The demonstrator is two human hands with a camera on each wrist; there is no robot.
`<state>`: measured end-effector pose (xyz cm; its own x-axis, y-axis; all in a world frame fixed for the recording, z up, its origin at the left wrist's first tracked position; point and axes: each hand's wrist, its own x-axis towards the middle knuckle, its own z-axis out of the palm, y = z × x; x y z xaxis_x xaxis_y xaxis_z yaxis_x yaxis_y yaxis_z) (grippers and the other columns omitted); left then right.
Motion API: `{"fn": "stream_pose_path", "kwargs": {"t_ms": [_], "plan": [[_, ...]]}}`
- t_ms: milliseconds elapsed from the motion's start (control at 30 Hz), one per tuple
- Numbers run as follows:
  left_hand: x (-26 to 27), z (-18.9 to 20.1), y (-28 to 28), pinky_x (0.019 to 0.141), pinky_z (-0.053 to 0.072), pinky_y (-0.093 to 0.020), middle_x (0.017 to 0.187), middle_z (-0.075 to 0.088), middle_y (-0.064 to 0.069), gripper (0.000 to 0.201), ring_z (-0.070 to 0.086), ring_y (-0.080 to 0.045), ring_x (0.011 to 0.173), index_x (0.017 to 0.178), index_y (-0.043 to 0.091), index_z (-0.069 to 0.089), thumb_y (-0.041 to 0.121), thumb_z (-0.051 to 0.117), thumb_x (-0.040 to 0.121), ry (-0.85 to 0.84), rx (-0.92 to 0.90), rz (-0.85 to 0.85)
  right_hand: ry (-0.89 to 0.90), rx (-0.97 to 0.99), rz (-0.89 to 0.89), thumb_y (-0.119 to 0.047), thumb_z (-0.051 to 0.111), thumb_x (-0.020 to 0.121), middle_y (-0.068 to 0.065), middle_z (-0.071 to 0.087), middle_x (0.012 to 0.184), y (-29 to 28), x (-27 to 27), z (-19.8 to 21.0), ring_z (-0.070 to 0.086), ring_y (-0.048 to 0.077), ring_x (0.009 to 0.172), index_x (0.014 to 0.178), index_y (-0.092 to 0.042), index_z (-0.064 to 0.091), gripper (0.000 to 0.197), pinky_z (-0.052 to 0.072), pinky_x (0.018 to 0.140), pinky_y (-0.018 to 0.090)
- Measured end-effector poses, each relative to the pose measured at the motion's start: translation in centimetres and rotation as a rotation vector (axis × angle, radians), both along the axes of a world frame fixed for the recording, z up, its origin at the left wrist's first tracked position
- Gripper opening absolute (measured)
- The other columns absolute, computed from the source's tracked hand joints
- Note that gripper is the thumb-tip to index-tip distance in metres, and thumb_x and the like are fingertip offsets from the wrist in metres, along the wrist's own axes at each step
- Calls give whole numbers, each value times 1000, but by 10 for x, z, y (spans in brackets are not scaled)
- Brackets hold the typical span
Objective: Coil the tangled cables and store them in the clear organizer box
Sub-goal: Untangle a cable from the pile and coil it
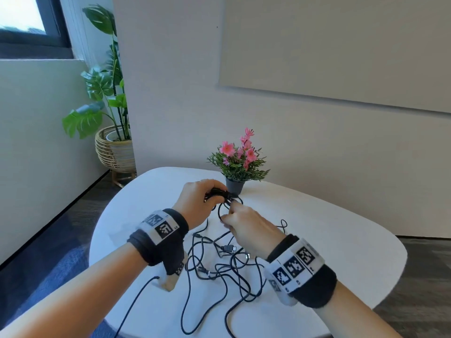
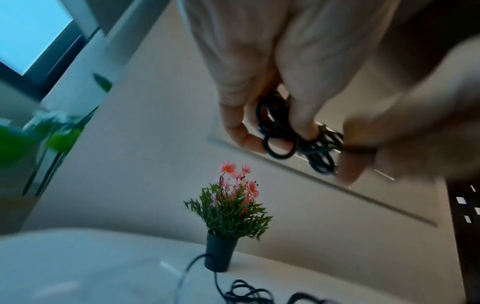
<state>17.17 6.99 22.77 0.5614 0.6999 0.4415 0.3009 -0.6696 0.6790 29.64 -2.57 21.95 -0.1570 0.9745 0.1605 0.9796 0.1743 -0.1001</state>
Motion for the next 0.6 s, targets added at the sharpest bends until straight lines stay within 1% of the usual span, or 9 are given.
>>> {"fn": "stream_pose_path", "kwargs": {"t_ms": [100,200,267,333,367,433,467,533,600], "plan": [[0,-3,-10,68,35,-11,90,68,-3,18,53,-13,73,99,10,68,3,60,84,197,109,-128,29,61,41,-19,55,93,1,42,87,-5,-1,35,52,22,82,96,-8,70,20,43,68,36],[-4,-4,-15,69,46,-23,87,70,-2,15,61,-18,74,95,13,67,5,62,84,144,102,-219,38,170,40,-31,63,87,-11,49,78,-9,14,66,44,8,73,90,-26,74,13,32,60,26],[-10,-4,-14,74,48,-16,92,70,4,21,64,-13,82,105,19,64,10,62,87,118,65,-246,185,230,35,-33,71,80,-14,56,72,-8,29,67,45,1,64,84,-31,75,6,35,55,25],[-15,-5,-17,78,44,-7,97,66,11,31,62,-4,88,116,25,58,11,59,89,103,-14,-276,376,246,28,-31,77,74,-11,63,70,-5,39,60,51,4,61,78,-27,76,6,43,54,28],[-16,-5,-20,79,43,-6,99,65,13,35,61,-1,91,119,29,55,10,57,90,98,-48,-294,485,242,16,-30,80,71,-6,66,70,-3,42,57,54,11,60,75,-23,77,8,44,55,30],[-18,-7,-27,81,44,-7,102,63,14,40,60,1,93,123,33,50,10,55,91,68,-116,-328,690,217,-14,-30,82,65,5,69,70,-1,47,50,55,27,61,71,-18,77,15,44,56,33],[-18,-7,-30,82,45,-9,104,64,12,40,60,0,93,122,34,48,9,55,91,27,-152,-339,772,210,-36,-33,82,62,7,70,70,-2,48,45,56,31,62,70,-18,77,18,45,58,35],[-18,-7,-34,84,48,-14,104,65,6,37,61,-4,93,116,34,50,6,55,91,-105,-214,-328,908,225,-90,-32,82,60,4,72,68,-1,47,33,60,28,61,65,-19,75,15,50,62,34],[-16,-5,-36,81,50,-18,98,66,2,33,62,-10,85,106,28,57,-1,53,90,-292,-306,-279,1010,282,-127,-17,81,65,-5,69,59,1,45,23,58,10,55,60,-22,72,12,47,59,22]]}}
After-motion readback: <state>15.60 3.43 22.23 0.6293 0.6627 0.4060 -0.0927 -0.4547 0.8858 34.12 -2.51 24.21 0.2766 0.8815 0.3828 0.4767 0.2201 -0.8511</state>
